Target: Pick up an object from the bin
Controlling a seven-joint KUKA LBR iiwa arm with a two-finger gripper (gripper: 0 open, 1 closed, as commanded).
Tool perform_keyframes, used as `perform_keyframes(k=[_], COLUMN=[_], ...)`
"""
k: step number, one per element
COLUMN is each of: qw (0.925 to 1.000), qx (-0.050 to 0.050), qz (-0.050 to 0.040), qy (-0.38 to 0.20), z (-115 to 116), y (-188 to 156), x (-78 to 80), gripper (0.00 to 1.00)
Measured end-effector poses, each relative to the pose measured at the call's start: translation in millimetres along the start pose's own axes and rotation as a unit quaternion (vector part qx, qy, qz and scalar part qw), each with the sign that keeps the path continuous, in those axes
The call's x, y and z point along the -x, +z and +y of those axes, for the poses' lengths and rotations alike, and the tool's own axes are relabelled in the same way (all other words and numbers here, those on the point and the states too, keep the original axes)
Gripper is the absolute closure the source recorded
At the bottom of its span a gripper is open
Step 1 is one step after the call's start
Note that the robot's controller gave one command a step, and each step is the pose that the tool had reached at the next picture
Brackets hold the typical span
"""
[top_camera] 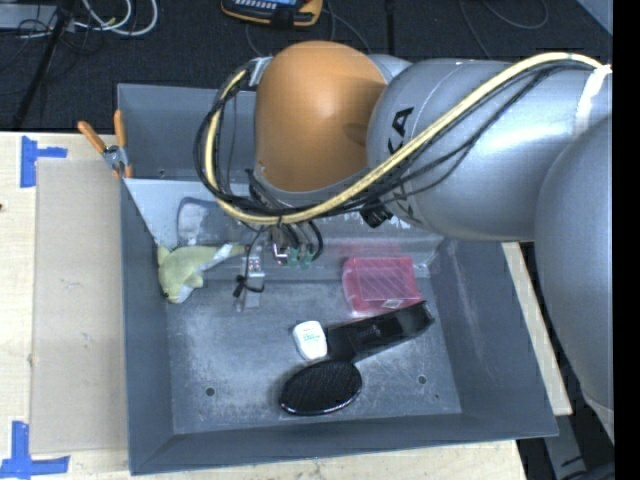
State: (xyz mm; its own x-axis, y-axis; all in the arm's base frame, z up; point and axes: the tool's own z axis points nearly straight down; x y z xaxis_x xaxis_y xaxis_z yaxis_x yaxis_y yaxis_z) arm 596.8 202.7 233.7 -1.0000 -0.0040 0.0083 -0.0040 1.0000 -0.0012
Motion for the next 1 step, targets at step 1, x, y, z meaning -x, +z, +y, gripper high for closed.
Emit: perform_keyframes(k=[1], qw=[1.0], qx=[0.001], qz=[-0.0037], qy=[0.002], z=[-1.1], y=[-5.1], x=[1.3], gripper=[0.0])
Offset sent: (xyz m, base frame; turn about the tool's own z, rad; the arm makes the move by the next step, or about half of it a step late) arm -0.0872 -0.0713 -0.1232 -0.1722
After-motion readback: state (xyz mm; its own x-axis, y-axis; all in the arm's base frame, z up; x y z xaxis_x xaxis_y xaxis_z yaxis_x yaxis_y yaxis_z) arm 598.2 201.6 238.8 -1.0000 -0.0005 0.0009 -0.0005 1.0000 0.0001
